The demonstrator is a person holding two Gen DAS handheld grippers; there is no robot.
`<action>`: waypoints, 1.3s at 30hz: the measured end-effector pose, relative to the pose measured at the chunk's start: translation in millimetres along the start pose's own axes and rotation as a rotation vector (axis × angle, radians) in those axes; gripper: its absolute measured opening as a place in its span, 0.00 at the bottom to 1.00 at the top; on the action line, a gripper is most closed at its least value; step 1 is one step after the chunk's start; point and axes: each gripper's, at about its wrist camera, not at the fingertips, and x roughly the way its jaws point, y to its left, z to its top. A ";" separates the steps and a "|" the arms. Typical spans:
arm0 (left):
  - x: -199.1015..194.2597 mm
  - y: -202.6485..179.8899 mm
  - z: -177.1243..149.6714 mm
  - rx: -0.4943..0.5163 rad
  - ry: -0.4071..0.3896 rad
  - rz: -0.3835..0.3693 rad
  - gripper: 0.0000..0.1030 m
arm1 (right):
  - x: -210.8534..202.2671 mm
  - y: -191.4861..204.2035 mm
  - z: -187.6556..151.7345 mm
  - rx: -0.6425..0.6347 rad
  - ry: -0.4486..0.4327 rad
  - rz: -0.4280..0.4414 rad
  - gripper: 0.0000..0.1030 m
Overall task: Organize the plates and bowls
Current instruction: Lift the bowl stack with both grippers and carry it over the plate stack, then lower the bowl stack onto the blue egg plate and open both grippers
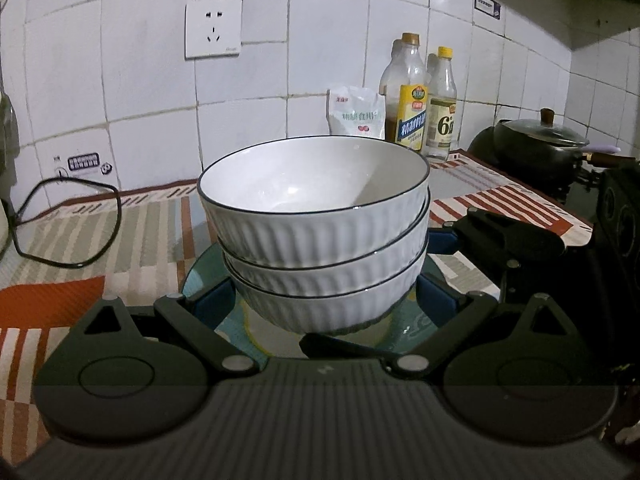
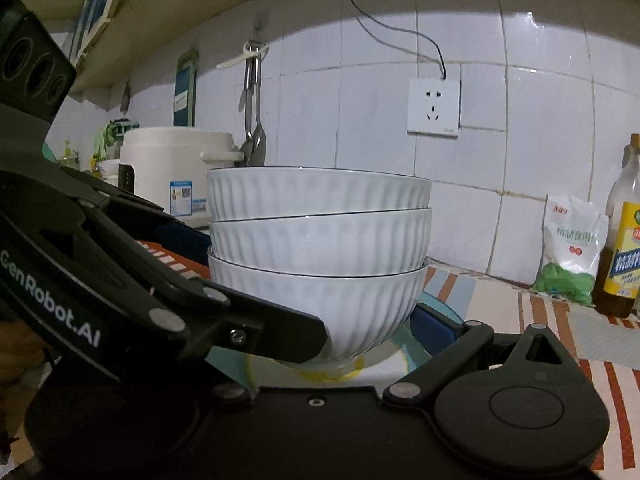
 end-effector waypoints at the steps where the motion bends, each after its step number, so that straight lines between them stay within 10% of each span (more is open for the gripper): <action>1: 2.2 1.5 -0.6 -0.003 0.005 -0.003 0.94 | 2.1 -0.6 -0.4 0.000 0.008 -0.001 0.98; 39: -10.4 -13.3 2.8 0.027 0.070 0.042 0.95 | -28.7 1.5 0.5 -0.021 0.090 -0.156 1.00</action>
